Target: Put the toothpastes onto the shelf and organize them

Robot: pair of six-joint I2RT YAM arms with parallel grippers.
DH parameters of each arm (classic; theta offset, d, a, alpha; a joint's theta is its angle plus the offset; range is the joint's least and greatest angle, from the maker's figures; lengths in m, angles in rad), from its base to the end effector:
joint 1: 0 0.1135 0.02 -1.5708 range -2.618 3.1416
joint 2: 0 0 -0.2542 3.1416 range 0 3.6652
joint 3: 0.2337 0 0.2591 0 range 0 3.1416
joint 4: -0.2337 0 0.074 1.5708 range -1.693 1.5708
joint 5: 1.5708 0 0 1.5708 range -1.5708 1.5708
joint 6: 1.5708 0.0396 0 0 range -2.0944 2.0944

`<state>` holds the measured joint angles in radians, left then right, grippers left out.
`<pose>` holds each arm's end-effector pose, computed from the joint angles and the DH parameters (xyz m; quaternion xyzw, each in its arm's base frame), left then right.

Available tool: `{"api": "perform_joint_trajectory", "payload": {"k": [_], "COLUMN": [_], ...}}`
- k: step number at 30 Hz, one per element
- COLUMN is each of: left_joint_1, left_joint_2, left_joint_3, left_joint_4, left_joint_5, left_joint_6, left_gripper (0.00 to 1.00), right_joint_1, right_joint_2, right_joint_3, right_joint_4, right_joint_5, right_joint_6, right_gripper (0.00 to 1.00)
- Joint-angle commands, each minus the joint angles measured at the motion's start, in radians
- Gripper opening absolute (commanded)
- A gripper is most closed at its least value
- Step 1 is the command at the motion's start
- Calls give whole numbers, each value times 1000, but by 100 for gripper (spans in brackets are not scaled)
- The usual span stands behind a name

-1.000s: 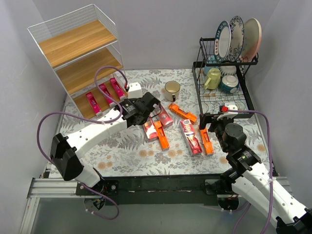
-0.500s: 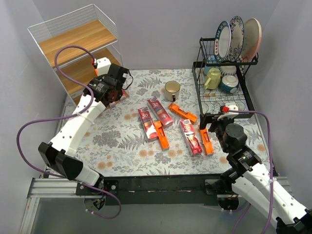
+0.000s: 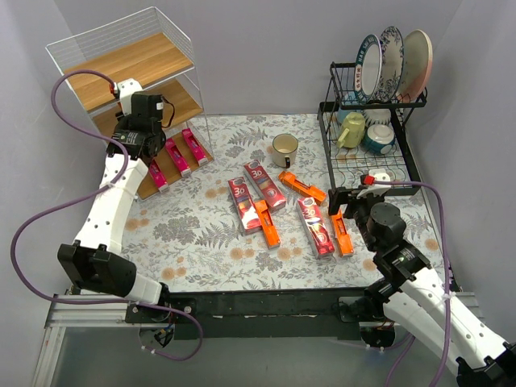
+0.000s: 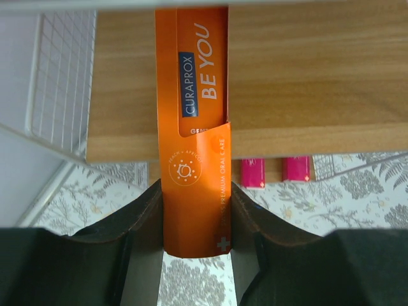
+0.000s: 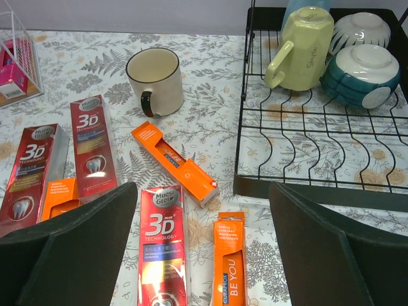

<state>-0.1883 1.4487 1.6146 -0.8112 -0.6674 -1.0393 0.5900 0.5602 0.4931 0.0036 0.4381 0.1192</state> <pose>0.3108 -0.0343 0.4034 -0.4822 0.7097 -0.0033 0.5136 0.1504 0.0805 0.2846 -0.0214 0.7268 0.0833 0.6814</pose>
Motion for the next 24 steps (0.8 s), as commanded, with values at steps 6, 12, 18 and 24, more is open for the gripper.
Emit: {"api": "perform_joint_trajectory", "payload": {"k": [6, 12, 18, 24], "left_joint_1": [82, 96, 122, 142], "left_joint_2": [-37, -34, -42, -53], "left_joint_3": [-51, -90, -148, -189], "left_joint_4": [207, 205, 210, 248], "left_joint_5": [-11, -44, -75, -103], "left_joint_6": [177, 173, 144, 151], "left_gripper": [34, 35, 35, 37], "right_joint_1": [1, -1, 1, -1], "right_joint_2": [32, 43, 49, 60], "right_joint_3": [-2, -13, -14, -22], "right_joint_4": [70, 79, 82, 88], "right_joint_5": [-55, -58, -65, -70], "right_joint_6": [-44, -50, -50, -50], "right_gripper": [91, 90, 90, 90]}}
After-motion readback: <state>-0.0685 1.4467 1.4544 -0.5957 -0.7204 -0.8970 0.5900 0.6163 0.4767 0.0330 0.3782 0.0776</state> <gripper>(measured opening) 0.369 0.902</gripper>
